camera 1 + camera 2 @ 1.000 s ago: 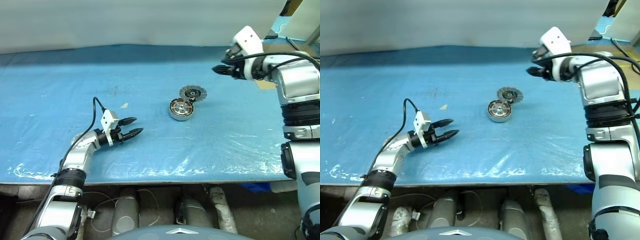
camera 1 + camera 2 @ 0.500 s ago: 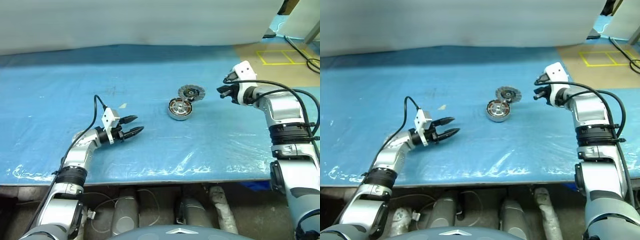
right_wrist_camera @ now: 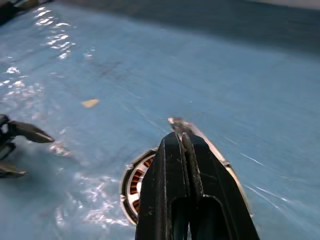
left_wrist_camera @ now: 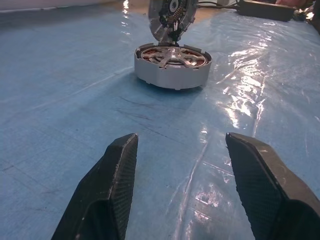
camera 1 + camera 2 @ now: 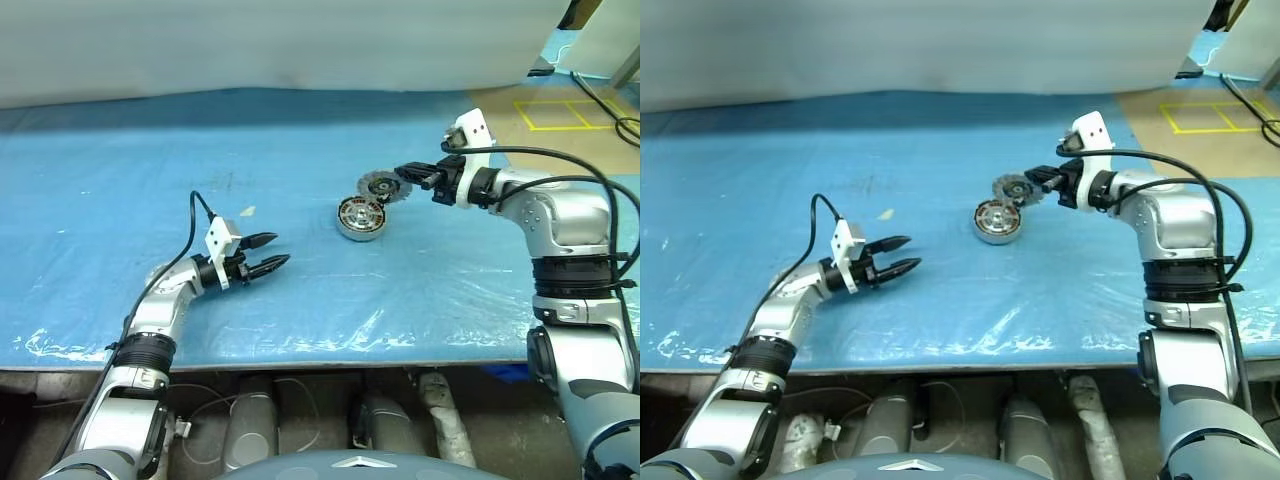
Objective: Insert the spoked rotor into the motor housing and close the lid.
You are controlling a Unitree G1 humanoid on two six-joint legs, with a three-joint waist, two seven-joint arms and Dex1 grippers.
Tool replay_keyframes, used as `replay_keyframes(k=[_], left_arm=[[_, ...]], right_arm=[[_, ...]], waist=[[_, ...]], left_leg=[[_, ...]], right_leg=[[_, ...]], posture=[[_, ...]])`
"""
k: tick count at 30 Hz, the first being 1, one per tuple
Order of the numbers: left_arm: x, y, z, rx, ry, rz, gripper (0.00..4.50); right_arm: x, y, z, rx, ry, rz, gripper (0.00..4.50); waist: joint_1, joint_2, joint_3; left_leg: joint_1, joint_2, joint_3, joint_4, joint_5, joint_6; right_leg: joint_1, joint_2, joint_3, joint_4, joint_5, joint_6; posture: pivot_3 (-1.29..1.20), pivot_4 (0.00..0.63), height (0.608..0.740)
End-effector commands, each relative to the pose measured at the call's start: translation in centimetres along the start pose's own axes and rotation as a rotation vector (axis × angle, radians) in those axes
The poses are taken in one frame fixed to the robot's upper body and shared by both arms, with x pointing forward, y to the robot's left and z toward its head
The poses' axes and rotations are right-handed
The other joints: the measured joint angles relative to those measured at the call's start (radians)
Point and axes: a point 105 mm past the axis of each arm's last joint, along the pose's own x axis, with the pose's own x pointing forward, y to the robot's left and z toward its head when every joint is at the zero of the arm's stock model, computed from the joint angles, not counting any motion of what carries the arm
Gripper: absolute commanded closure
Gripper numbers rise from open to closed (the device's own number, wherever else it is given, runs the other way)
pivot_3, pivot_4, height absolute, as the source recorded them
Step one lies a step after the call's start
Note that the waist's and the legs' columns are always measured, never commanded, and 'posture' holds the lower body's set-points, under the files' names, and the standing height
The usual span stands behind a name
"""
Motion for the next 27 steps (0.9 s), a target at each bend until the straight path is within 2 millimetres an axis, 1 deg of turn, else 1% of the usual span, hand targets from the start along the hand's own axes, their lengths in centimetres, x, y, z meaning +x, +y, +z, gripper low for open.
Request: replay_keyframes(k=[1, 3, 5, 6, 7, 10, 11, 15, 16, 17, 19, 21, 24, 27], left_arm=[[-0.3, 0.5, 1.3, 0.035, -0.037, 0.011, 1.50], [-0.3, 0.5, 1.4, 0.036, -0.040, 0.011, 1.50], [-0.3, 0.5, 1.4, 0.038, -0.041, 0.012, 1.50], [-0.3, 0.5, 1.4, 0.039, -0.041, 0.012, 1.50], [-0.3, 0.5, 1.4, 0.039, -0.041, 0.012, 1.50], [-0.3, 0.5, 1.4, 0.039, -0.042, 0.011, 1.50], [-0.3, 0.5, 1.5, 0.039, -0.043, 0.010, 1.50], [-0.4, 0.5, 1.5, 0.036, -0.049, 0.009, 1.50], [-0.4, 0.5, 1.6, 0.037, -0.052, 0.009, 1.50], [-0.3, 0.5, 1.7, 0.036, -0.059, 0.010, 1.50], [-0.2, 0.6, 2.0, 0.036, -0.069, 0.010, 1.50], [-0.1, 0.6, 2.1, 0.038, -0.073, 0.009, 1.50], [0.0, 0.7, 2.2, 0.040, -0.075, 0.009, 1.50], [0.0, 0.7, 2.2, 0.043, -0.074, 0.010, 1.50]], right_arm=[[-0.5, 1.6, 0.0, -0.042, 0.018, 0.075, 4.46], [-0.7, 2.3, -0.8, -0.061, 0.055, 0.116, 4.46], [-0.8, 2.3, -1.0, -0.065, 0.056, 0.112, 4.46], [-0.9, 2.0, -0.6, -0.053, 0.033, 0.101, 4.46], [-1.2, 1.8, 0.4, -0.033, -0.015, 0.102, 4.46], [-2.6, 2.2, 3.4, 0.020, -0.160, 0.170, 4.46], [-3.0, 2.3, 4.0, 0.032, -0.188, 0.184, 4.46], [-3.5, -0.4, 4.3, 0.070, -0.237, 0.050, 4.46], [-3.4, -1.0, 4.2, 0.077, -0.236, 0.021, 4.46], [-3.0, -1.7, 3.4, 0.063, -0.199, -0.030, 4.46], [-2.1, -3.0, 1.2, 0.019, -0.101, -0.123, 4.46], [-1.5, -3.7, -0.2, 0.026, -0.057, -0.159, 4.46], [-0.8, -4.1, -1.3, 0.020, -0.030, -0.181, 4.46], [-0.6, -4.2, -1.4, 0.029, -0.040, -0.185, 4.46]], waist=[[0.002, 0.000, 0.000], [0.002, 0.000, 0.000], [0.002, 0.000, 0.000], [0.002, 0.000, 0.000], [0.000, 0.000, 0.000], [-0.001, 0.000, 0.000], [0.000, 0.000, 0.000], [0.000, 0.000, 0.000], [0.000, 0.000, 0.000], [0.000, 0.000, 0.000], [0.000, 0.000, 0.000], [-0.001, 0.000, 0.000], [-0.002, 0.000, 0.000], [-0.002, 0.000, 0.000]], left_leg=[[0.000, 0.000, 0.000, 0.000, 0.000, 0.000], [0.000, 0.000, 0.000, 0.000, 0.000, 0.000], [0.000, 0.000, 0.000, 0.000, 0.000, 0.000], [0.000, 0.000, 0.000, 0.000, 0.000, 0.000], [0.000, 0.000, 0.000, 0.000, 0.000, 0.000], [0.000, 0.000, 0.000, 0.000, 0.000, 0.000], [0.000, 0.000, 0.000, 0.000, 0.000, 0.000], [0.000, 0.000, 0.000, 0.000, 0.000, 0.000], [0.000, 0.000, 0.000, 0.000, 0.000, 0.000], [0.000, 0.000, 0.000, 0.000, 0.000, 0.000], [0.000, 0.000, 0.000, 0.000, 0.000, 0.000], [0.000, 0.000, 0.000, 0.000, 0.000, 0.000], [0.000, 0.000, 0.000, 0.000, 0.000, 0.000], [-0.001, 0.000, 0.000, 0.000, 0.000, 0.000]], right_leg=[[0.000, 0.000, 0.000, 0.000, 0.000, 0.000], [0.000, 0.000, 0.000, 0.000, 0.000, 0.000], [0.000, 0.000, 0.000, 0.000, 0.000, 0.000], [0.000, 0.000, 0.000, 0.000, 0.000, 0.000], [0.000, 0.000, 0.000, 0.000, 0.000, 0.000], [0.000, 0.000, 0.000, 0.000, 0.000, 0.000], [0.000, 0.000, 0.000, 0.000, 0.000, 0.000], [0.000, 0.000, 0.000, -0.001, 0.000, 0.000], [0.000, 0.000, 0.000, 0.000, 0.000, 0.000], [0.000, 0.000, 0.000, 0.000, 0.000, 0.000], [0.000, 0.000, 0.000, 0.000, 0.000, 0.000], [0.000, 0.000, 0.000, 0.000, 0.000, 0.000], [-0.001, 0.000, 0.000, -0.001, 0.000, 0.000], [-0.001, 0.000, 0.000, -0.001, 0.000, 0.000]], posture=[[0.00, 0.150, 0.740], [0.00, 0.150, 0.740], [0.00, 0.150, 0.740], [0.00, 0.150, 0.740], [0.00, 0.150, 0.740], [0.00, 0.150, 0.740], [0.00, 0.150, 0.740], [0.00, 0.150, 0.740], [0.00, 0.150, 0.740], [0.00, 0.150, 0.740], [0.00, 0.150, 0.740], [0.00, 0.150, 0.740], [0.00, 0.150, 0.740], [0.00, 0.150, 0.740]])
